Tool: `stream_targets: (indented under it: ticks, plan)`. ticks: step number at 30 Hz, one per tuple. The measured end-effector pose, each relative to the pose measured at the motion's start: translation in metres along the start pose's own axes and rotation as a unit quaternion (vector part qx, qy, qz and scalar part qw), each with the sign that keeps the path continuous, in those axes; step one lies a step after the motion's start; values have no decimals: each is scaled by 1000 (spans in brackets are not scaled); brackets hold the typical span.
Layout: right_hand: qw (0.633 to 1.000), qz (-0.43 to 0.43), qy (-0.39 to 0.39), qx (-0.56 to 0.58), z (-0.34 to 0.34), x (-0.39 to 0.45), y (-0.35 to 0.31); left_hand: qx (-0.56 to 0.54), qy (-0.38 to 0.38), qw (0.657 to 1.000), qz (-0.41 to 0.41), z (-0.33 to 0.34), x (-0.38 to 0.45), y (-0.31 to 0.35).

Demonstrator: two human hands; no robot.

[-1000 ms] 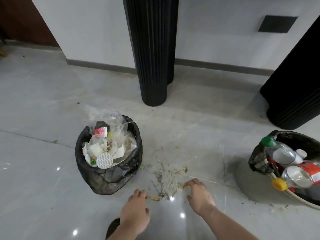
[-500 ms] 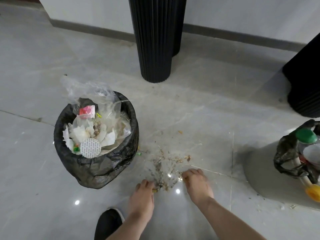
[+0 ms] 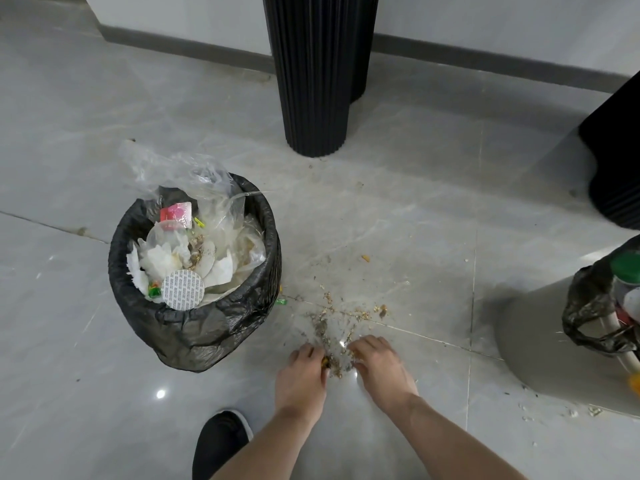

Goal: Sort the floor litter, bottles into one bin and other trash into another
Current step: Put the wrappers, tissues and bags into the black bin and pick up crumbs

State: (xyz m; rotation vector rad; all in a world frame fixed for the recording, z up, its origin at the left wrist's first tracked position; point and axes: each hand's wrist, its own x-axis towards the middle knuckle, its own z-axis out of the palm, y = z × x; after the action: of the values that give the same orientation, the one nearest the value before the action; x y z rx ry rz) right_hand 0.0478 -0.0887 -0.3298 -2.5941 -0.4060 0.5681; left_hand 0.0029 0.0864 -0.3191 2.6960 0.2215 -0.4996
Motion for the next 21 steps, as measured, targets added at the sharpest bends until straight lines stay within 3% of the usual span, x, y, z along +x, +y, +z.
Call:
stream_targets:
  ticks: [12, 21]
  plan:
    - [996, 54, 6, 70, 3, 2, -8, 60, -20, 997, 33, 5, 4, 3]
    - [999, 2, -9, 35, 5, -6, -8, 29, -28, 998, 55, 0, 3, 9]
